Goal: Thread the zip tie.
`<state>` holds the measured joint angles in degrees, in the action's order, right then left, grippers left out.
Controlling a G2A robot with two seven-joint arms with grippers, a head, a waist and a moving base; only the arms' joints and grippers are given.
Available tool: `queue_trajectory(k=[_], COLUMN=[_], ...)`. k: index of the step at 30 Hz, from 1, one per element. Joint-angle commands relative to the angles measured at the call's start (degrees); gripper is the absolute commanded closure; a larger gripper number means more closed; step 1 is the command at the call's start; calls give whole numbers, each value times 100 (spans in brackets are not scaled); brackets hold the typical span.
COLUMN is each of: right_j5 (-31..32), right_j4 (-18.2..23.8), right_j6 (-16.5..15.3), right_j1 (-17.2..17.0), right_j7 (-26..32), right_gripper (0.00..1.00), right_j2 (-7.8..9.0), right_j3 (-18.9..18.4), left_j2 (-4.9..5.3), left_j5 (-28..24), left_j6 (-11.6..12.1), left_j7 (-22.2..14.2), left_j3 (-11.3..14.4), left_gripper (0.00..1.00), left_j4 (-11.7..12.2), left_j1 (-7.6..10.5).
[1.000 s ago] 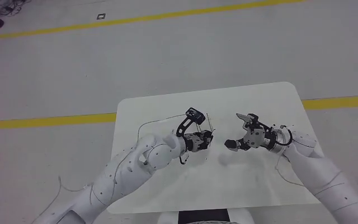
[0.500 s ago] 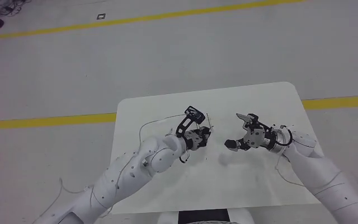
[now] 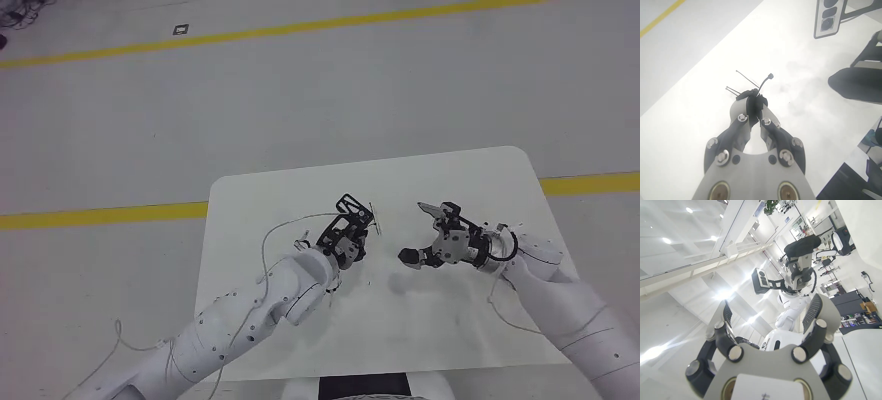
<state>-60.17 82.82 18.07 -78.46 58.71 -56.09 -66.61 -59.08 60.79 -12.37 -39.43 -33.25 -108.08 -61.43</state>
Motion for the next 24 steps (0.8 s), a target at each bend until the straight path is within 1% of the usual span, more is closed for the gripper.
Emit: queue_trajectory(k=[1, 5, 6, 7, 8, 9, 11, 14, 16, 17, 19, 24], right_j5=[236, 487, 553, 605, 678, 735, 816, 922, 949, 961, 975, 1020], right_j4=[40, 50, 52, 45, 42, 40, 23, 25, 6, -8, -39, -98], right_j6=[-36, -96, -111, -122, -122, -128, -114, -59, -57, -65, -78, -61], right_j1=[58, 177, 208, 238, 281, 311, 365, 420, 444, 457, 483, 548], right_j7=[-217, -507, -556, -608, -669, -718, -805, -883, -895, -905, -919, -936], right_gripper=[0, 0, 12, 35, 51, 53, 62, 64, 65, 69, 71, 72], right_j2=[-11, -51, -60, -69, -81, -89, -108, -136, -155, -163, -180, -213], right_j3=[54, 175, 205, 231, 271, 296, 344, 444, 498, 516, 546, 602], left_j2=[-17, -49, -57, -65, -72, -78, -94, -116, -130, -141, -161, -211], left_j5=[72, 247, 277, 290, 337, 385, 417, 393, 485, 497, 650, 644], left_j6=[19, -46, -60, -65, -88, -104, -111, -83, -81, -78, -83, -24], left_j7=[-45, -151, -179, -196, -241, -282, -317, -342, -397, -404, -498, -526], left_j3=[4, 3, 5, 2, -8, -8, -16, -39, -30, -22, 8, -8], left_gripper=[100, 100, 100, 100, 100, 100, 100, 100, 100, 100, 100, 100], left_j4=[8, -8, -21, -29, -16, -25, -42, -10, 14, 9, 18, 37], left_j1=[3, -13, -22, -29, -36, -41, -67, -105, -107, -116, -108, -117])
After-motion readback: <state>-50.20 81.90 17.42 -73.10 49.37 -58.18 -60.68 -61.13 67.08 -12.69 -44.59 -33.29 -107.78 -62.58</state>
